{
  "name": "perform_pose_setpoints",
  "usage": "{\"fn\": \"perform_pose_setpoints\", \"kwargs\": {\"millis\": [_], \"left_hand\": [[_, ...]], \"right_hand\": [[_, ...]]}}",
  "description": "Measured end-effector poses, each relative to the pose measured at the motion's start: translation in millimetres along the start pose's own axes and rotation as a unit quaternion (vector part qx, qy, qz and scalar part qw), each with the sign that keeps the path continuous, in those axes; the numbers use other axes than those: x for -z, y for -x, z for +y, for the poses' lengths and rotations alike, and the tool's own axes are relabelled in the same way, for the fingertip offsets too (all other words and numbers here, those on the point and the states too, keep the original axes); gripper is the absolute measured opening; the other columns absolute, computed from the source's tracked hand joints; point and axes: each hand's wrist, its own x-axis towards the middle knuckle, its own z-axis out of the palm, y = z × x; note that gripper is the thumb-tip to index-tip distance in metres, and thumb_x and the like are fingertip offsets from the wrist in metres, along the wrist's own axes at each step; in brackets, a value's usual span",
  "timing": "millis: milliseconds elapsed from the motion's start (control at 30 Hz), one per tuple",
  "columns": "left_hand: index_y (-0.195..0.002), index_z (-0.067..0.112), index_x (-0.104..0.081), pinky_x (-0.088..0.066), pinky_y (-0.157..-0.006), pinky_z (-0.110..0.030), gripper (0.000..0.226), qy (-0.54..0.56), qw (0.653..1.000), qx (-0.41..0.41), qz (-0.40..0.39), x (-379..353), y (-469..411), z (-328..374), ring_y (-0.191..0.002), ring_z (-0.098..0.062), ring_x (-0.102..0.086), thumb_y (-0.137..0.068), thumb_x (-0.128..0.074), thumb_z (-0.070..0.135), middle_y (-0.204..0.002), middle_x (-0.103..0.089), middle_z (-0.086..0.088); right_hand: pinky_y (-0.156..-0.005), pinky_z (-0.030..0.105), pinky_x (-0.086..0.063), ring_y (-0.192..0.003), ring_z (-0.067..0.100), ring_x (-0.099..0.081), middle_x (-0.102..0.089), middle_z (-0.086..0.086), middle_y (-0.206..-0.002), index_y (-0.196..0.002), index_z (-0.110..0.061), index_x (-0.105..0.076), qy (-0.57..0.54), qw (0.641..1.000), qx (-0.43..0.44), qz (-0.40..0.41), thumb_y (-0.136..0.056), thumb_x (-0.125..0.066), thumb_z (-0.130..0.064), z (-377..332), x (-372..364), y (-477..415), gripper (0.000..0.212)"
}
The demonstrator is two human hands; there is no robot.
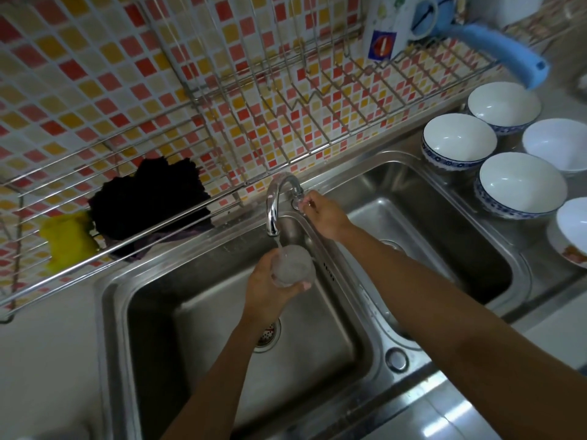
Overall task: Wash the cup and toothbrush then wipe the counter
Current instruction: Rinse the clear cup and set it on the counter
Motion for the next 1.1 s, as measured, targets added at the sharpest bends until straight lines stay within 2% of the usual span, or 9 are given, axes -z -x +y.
{"fn": "perform_pose_setpoints", "kwargs": {"millis": [200,400,433,500,600,733,833,967,1100], "left_hand": [[-0.113,0.042,-0.051,-0.052,-0.083,-0.022,0.072,0.020,1.000,-0.007,0.012,7.1,2.6,2.4,-0.105,-0.007,-0.058,-0.059,-0.091,0.017,-0.115,-0.059,0.014],[-0.124,0.030,-0.051,-0.049,-0.080,-0.017,0.078,0.001,1.000,-0.017,-0.002,15.8,6.2,9.1,-0.104,-0.006,-0.057,-0.058,-0.092,0.022,-0.118,-0.056,0.012],[-0.125,0.029,-0.051,-0.047,-0.078,-0.015,0.078,0.005,1.000,-0.015,0.007,17.6,8.1,10.7,-0.102,-0.004,-0.057,-0.058,-0.091,0.020,-0.118,-0.055,0.012],[-0.122,0.029,-0.051,-0.046,-0.076,-0.012,0.075,0.013,1.000,-0.016,0.023,22.3,12.5,12.7,-0.100,-0.002,-0.056,-0.059,-0.091,0.019,-0.116,-0.054,0.012],[-0.117,0.030,-0.052,-0.048,-0.084,-0.018,0.074,0.002,0.998,-0.032,0.052,31.4,20.8,10.2,-0.105,-0.007,-0.056,-0.056,-0.093,0.024,-0.119,-0.051,0.007],[-0.120,0.024,-0.045,-0.042,-0.083,-0.017,0.075,-0.041,0.995,-0.031,0.084,47.4,38.5,4.7,-0.104,-0.011,-0.050,-0.060,-0.091,0.022,-0.119,-0.041,0.003],[-0.117,0.027,-0.042,-0.046,-0.084,-0.026,0.077,-0.072,0.995,-0.009,0.070,54.0,56.4,-11.6,-0.105,-0.018,-0.056,-0.058,-0.091,0.027,-0.118,-0.052,-0.001],[-0.122,0.032,-0.042,-0.045,-0.098,-0.041,0.085,-0.177,0.982,0.057,0.015,50.1,81.7,-43.4,-0.110,-0.020,-0.057,-0.049,-0.076,0.060,-0.119,-0.060,0.004],[-0.126,0.029,-0.042,-0.037,-0.095,-0.038,0.083,-0.279,0.957,0.071,-0.019,37.0,107.8,-66.4,-0.116,-0.022,-0.050,-0.056,-0.083,0.043,-0.127,-0.051,0.003]], "right_hand": [[-0.068,0.027,-0.040,-0.079,0.021,-0.058,-0.065,0.009,-0.092,-0.094,-0.019,-0.053,-0.004,1.000,-0.021,0.011,-0.099,-0.047,-0.029,0.9,-3.6,-2.1,0.013],[-0.072,0.029,-0.043,-0.086,0.023,-0.059,-0.060,0.003,-0.092,-0.095,-0.021,-0.052,-0.051,0.997,-0.061,0.008,-0.098,-0.049,-0.030,-1.9,-6.7,-1.7,0.010],[-0.077,0.031,-0.046,-0.092,0.024,-0.060,-0.060,0.002,-0.097,-0.100,-0.021,-0.053,-0.076,0.995,-0.066,-0.001,-0.097,-0.051,-0.030,-2.0,-8.0,0.4,0.009],[-0.093,0.035,-0.046,-0.111,0.022,-0.057,-0.058,-0.001,-0.116,-0.123,-0.021,-0.048,-0.124,0.991,-0.055,-0.006,-0.094,-0.056,-0.031,-2.8,-10.3,8.8,0.031],[-0.099,0.027,-0.038,-0.119,0.009,-0.047,-0.048,-0.003,-0.137,-0.143,-0.022,-0.032,-0.120,0.991,-0.032,0.047,-0.092,-0.062,-0.031,-5.1,-15.5,40.0,0.060],[-0.095,0.036,-0.049,-0.110,0.013,-0.059,-0.060,0.001,-0.126,-0.134,-0.024,-0.046,-0.079,0.988,-0.008,0.136,-0.092,-0.056,-0.029,5.8,-37.9,102.7,0.044],[-0.097,0.037,-0.048,-0.112,0.020,-0.060,-0.061,0.006,-0.127,-0.135,-0.017,-0.049,0.002,0.997,0.001,0.076,-0.093,-0.057,-0.027,26.4,-62.3,153.7,0.044],[-0.104,0.037,-0.042,-0.125,0.028,-0.050,-0.053,0.012,-0.138,-0.144,-0.015,-0.039,0.116,0.992,-0.043,-0.031,-0.095,-0.052,-0.037,52.1,-86.9,202.0,0.055],[-0.113,0.035,-0.031,-0.134,0.026,-0.040,-0.041,0.012,-0.148,-0.149,-0.012,-0.029,0.204,0.970,-0.001,-0.135,-0.096,-0.049,-0.035,55.5,-105.5,237.1,0.061]]}}
